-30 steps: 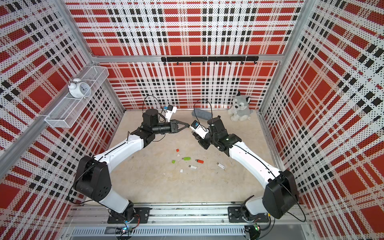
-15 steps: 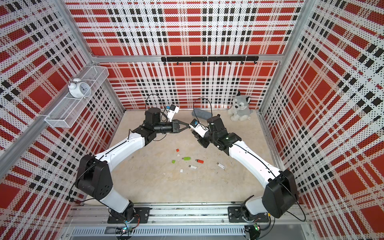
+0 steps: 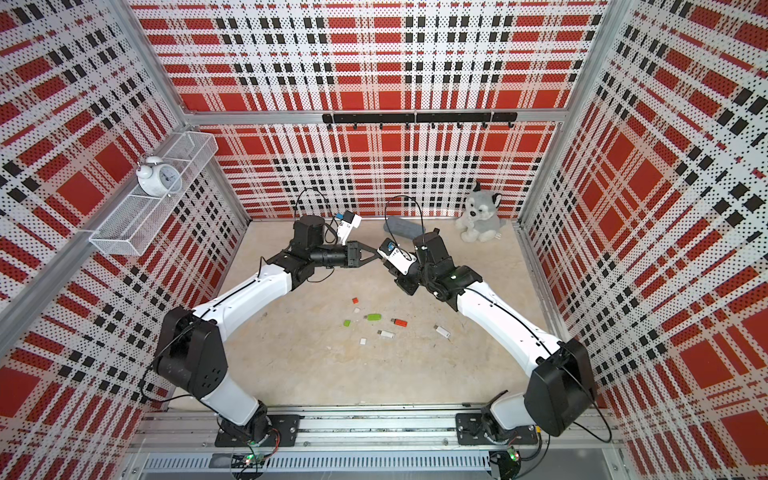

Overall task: Close the usb drive cover
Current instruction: Close the cover of the USB drive.

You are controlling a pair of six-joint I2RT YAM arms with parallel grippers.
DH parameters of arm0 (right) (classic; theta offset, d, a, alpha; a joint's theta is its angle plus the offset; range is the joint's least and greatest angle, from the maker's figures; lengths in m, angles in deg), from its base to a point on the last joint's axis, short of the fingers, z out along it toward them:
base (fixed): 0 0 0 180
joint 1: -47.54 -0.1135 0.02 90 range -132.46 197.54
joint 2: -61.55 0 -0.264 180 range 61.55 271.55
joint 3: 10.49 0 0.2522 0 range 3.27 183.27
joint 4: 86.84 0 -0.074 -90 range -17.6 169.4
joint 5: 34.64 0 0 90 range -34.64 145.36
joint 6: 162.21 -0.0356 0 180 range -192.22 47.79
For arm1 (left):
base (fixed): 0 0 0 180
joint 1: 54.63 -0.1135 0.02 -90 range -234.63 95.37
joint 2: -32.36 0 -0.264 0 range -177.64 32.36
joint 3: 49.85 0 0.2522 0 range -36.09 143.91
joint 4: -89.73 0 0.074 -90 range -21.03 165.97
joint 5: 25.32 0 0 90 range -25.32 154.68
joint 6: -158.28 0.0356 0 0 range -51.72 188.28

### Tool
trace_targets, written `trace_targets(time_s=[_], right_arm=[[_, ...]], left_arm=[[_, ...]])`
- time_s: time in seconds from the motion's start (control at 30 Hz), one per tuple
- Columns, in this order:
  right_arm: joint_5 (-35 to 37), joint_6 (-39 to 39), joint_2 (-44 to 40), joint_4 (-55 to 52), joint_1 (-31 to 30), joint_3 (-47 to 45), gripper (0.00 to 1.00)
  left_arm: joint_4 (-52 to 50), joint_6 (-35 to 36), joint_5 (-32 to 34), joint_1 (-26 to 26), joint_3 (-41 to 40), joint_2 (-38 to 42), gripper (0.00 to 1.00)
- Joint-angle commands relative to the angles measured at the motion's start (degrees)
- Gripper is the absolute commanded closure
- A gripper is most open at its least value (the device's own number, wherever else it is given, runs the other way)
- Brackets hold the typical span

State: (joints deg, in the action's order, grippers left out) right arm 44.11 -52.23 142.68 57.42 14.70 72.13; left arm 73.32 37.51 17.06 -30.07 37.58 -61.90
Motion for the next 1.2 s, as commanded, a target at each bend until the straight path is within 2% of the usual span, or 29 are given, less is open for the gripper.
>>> trace_targets(time_s=[0.0, 0.13, 0.47, 0.77, 1.17], right_arm=[[0.3, 0.2, -0.4, 2.6, -0.5, 0.6, 0.88], [2.2, 0.1, 0.3, 2.1, -0.5, 1.1, 0.88], [0.1, 0.5, 0.3, 2.6, -0.7, 1.1, 0.88], [6.0, -0.4, -0.4, 2.8, -0.8, -0.2, 0.90], [4.8, 0.0, 1.7, 1.6, -1.0, 1.3, 0.90]], left_arm=[[-1.4, 1.7, -0.6, 0.5, 2.0, -0.9, 0.96], [-2.2, 2.4, -0.9, 0.6, 2.0, -0.8, 0.96], [-2.4, 2.7, 0.0, 0.7, 2.5, -0.5, 0.96], [-2.4, 2.6, 1.6, 0.0, 1.9, 0.7, 0.96], [-1.8, 2.5, 2.0, 0.7, 1.9, 0.8, 0.95]])
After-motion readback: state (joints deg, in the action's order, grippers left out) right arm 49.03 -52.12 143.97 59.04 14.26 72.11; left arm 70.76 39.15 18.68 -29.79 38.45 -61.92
